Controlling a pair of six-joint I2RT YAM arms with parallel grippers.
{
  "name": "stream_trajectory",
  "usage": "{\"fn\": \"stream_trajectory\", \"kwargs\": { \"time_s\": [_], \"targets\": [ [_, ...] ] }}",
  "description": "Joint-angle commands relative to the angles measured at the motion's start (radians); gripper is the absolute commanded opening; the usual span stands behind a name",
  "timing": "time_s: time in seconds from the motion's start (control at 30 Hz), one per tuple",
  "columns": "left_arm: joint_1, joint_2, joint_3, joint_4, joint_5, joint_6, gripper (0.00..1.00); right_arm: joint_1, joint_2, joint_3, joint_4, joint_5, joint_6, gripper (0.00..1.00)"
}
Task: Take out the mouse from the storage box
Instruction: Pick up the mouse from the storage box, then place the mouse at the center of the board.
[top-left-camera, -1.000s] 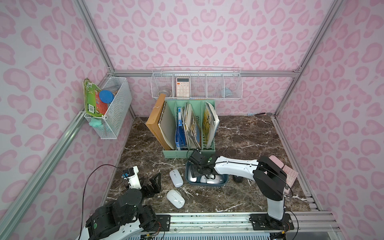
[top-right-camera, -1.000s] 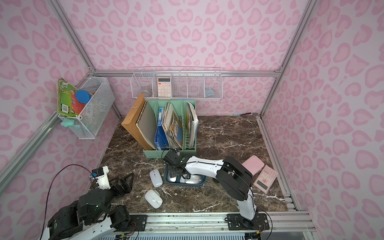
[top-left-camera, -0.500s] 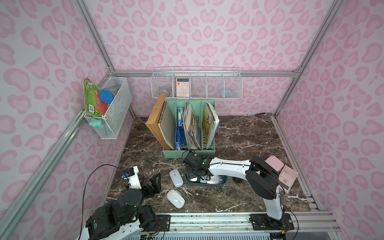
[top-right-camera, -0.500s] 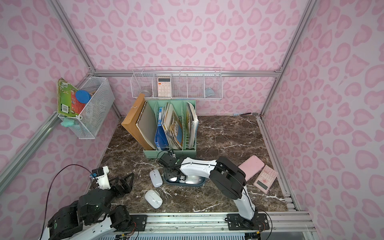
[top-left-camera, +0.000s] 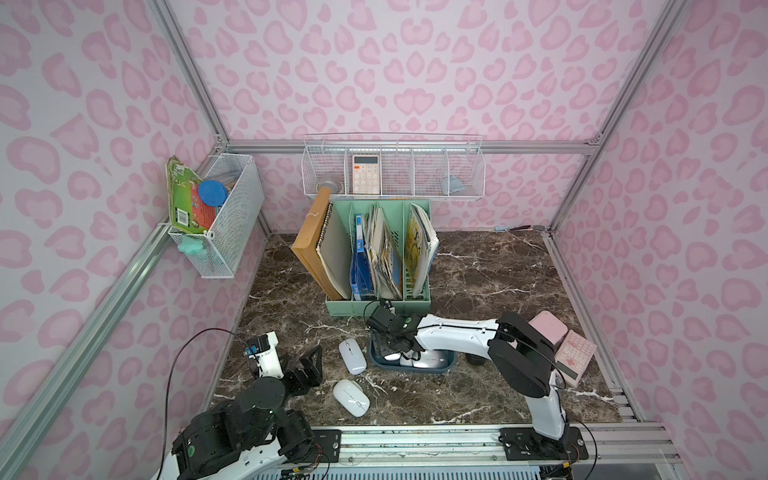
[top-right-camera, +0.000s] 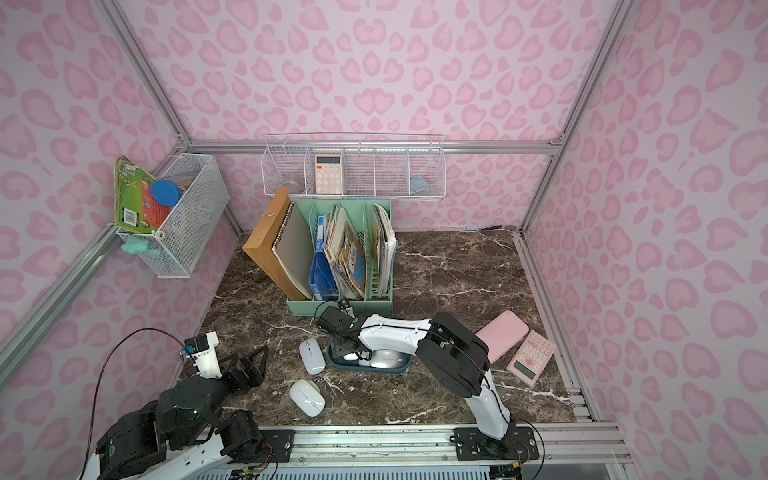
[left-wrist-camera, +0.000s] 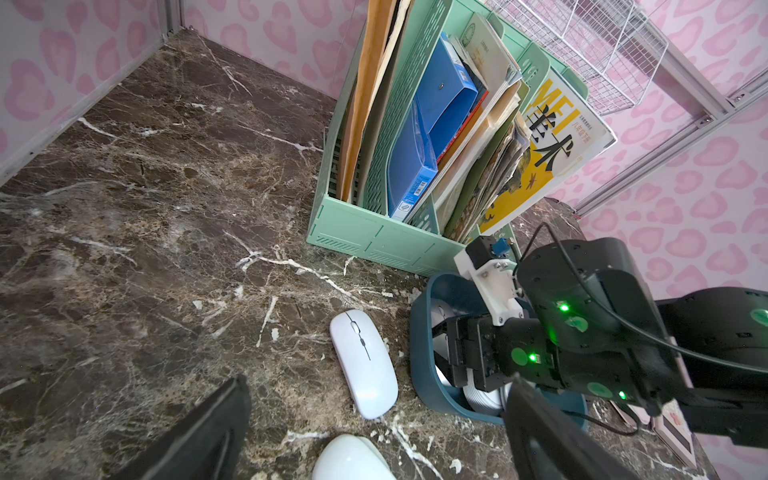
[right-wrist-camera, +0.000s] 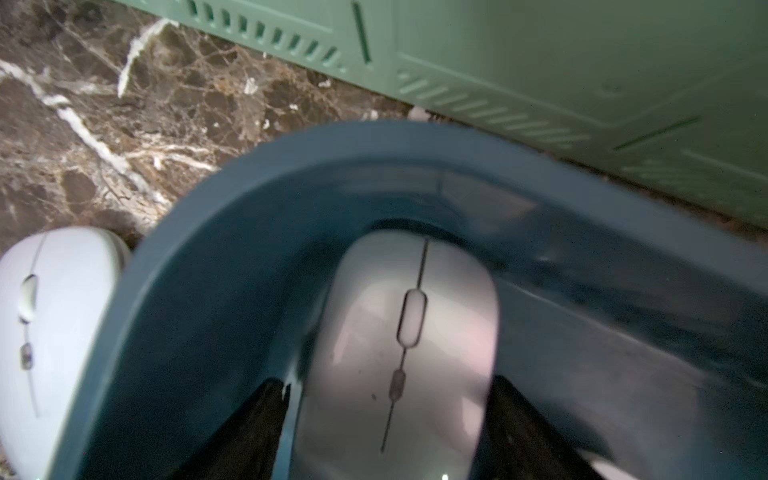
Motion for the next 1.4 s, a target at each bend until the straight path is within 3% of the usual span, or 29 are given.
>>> {"fn": "stream_trajectory", "kwargs": {
  "time_s": [0.0,0.37,0.83,1.37],
  "targets": [
    [0.001,0.004,-0.001,0.008,-0.009,0.003,0.99,0.001,0.014,0.017,-0.019,0.002,-0.009,0.77],
    [0.0,0.006,-0.001,0.007,-0.014,0.002,0.99,0.007,-0.022,0.022,-0.019,0.036,-0.017,0.61],
    [0.0,0.001,0.002,0.004,-0.006,0.001,0.99,0.064,-0.185,-0.03,-0.06,0.106,-0.012,0.6],
    [-0.002,-0.034,-0.001,-0.001,-0.001,-0.007,0.99,0.297,-0.343,-0.16,-0.128,0.158,0.065,0.59]
  ]
}}
